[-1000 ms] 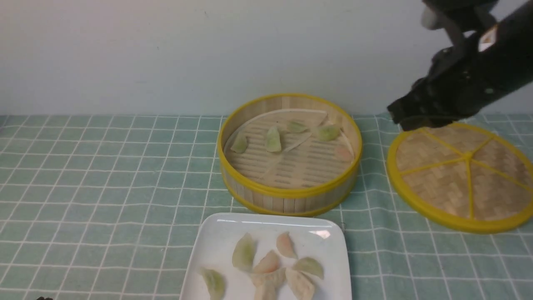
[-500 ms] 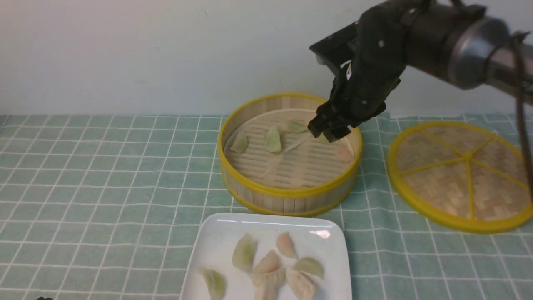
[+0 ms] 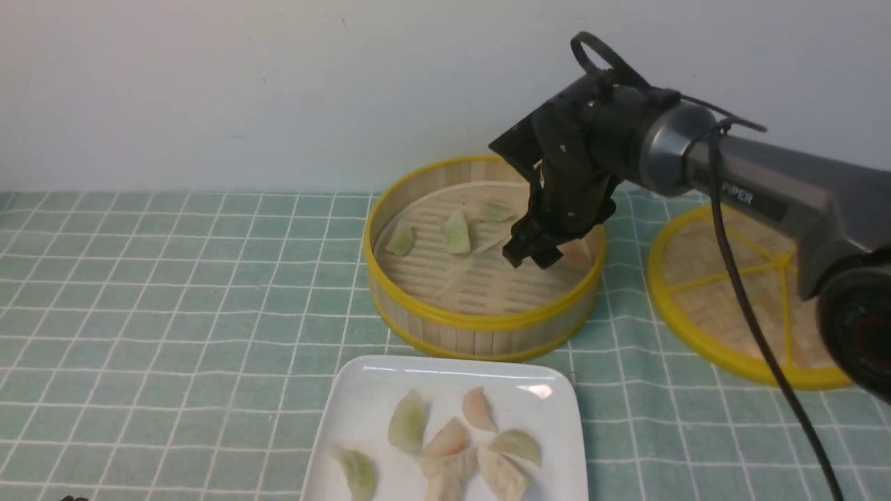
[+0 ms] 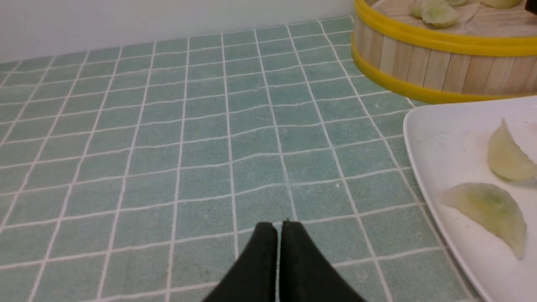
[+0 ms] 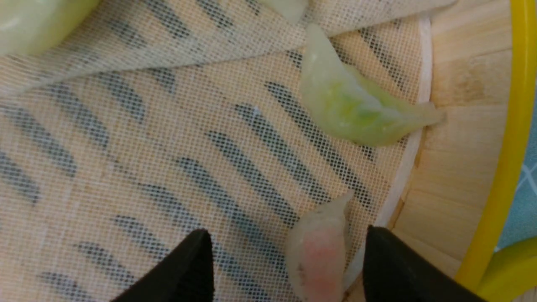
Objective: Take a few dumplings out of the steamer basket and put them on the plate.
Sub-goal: Use the right arm to grab a dumpling from inside the steamer
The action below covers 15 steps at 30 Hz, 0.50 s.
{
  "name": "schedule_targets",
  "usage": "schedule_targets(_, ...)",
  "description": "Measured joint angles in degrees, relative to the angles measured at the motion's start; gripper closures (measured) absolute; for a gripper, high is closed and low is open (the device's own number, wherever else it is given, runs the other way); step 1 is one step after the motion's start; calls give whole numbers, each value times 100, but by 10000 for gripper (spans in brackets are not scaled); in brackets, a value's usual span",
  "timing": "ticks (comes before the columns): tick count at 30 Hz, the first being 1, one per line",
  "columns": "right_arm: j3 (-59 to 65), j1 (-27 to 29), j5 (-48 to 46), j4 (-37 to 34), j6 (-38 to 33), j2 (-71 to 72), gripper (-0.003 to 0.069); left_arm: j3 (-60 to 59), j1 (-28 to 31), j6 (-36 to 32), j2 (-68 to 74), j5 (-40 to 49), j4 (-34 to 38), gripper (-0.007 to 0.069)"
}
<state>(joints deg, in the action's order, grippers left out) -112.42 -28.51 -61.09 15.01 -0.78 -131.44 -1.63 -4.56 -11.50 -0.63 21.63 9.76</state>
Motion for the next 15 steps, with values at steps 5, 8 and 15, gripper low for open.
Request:
schedule_targets(5, -10, 0, -32, 118, 160, -146, 216, 0, 0, 0, 0, 0, 0, 631)
schedule_targets(8, -52, 0, -73, 117, 173, -216, 216, 0, 0, 0, 0, 0, 0, 631)
schedule_targets(15, -147, 0, -270, -102, 159, -220, 411, 0, 0, 0, 0, 0, 0, 631)
